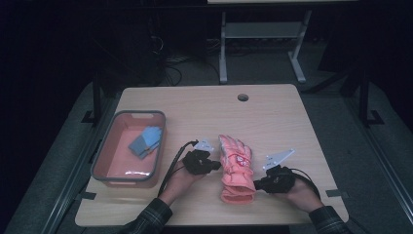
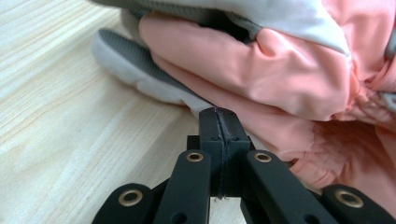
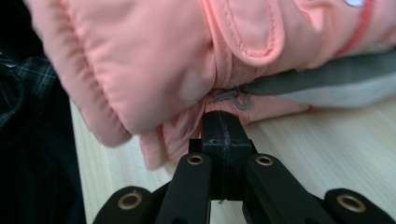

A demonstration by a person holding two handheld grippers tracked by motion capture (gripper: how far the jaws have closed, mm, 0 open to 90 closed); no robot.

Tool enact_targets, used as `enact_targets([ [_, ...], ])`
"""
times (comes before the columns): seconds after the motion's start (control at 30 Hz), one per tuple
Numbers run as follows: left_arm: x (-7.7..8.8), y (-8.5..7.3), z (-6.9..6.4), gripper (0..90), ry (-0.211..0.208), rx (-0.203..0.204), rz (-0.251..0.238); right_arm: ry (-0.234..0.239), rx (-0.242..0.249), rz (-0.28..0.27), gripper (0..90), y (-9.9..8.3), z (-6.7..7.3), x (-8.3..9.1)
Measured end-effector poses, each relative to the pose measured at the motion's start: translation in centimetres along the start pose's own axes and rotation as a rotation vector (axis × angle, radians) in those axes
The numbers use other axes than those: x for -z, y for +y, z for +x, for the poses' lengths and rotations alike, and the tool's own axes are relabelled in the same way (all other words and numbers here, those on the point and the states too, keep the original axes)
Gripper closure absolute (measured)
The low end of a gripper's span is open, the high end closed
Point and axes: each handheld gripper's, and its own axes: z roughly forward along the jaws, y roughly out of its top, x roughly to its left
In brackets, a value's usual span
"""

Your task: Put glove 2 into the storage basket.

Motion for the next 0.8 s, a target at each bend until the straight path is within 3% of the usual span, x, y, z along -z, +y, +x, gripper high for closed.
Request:
enact_targets([
  [0.5,0.3,-0.1,0.4,89.6,-0.005,0.008,-0.011,0.064,0.072,0.028,89.9,1.8,2.6,-3.5],
  [0.6,0.5,-0.1,0.4,89.5,0.007,0.012,-0.012,0.052,0.073,0.023,89.9,1.8,2.9,-2.9],
  [0.7,1.1,-0.1,0.7,89.4,0.022,0.018,-0.022,0.027,0.045,-0.005,89.9,1.5,2.6,-1.3],
  [0.8,2.0,0.0,1.0,83.4,0.028,0.034,-0.025,-0.016,0.013,-0.044,90.0,1.4,2.1,0.5],
])
